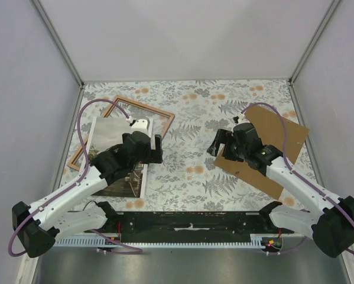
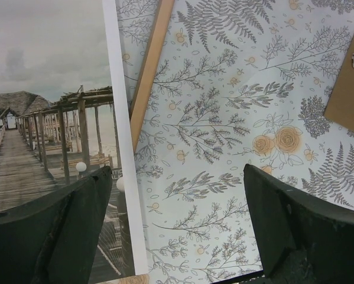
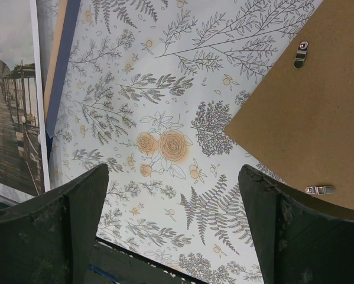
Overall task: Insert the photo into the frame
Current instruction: Adjust the photo within the frame body.
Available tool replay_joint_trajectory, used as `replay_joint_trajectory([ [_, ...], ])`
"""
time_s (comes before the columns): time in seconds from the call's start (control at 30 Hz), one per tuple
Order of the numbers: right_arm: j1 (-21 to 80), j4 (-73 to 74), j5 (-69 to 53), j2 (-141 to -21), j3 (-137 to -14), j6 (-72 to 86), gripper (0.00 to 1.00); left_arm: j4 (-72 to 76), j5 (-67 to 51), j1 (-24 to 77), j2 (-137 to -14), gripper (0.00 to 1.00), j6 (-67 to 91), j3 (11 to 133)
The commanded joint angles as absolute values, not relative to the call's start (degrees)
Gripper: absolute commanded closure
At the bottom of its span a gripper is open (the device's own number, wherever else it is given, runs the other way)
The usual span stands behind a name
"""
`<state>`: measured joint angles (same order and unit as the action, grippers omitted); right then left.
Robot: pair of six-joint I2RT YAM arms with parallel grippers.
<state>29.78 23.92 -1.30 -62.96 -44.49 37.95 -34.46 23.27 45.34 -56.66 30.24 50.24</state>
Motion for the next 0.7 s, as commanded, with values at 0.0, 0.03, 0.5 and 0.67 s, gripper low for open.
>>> replay_joint_trajectory([
  [0.0,30.06,21.89,-1.05,-63.11,-45.35,37.62,0.02,-32.26,23.20,45.26,-55.90,0.02,32.17,49.92],
  [0.03,30.15,21.97,-1.05,-63.19,-45.26,37.62,0.02,-32.34,23.38,45.35,-55.55,0.02,32.08,49.92],
  [0.5,34.80,19.95,-1.49,-68.81,-50.62,39.02,0.02,-34.62,24.79,43.51,-55.72,0.00,33.49,51.32],
  [0.67,39.71,16.79,-2.20,-74.08,-53.87,40.69,0.02,-37.00,24.61,38.95,-57.39,0.00,34.10,52.12],
])
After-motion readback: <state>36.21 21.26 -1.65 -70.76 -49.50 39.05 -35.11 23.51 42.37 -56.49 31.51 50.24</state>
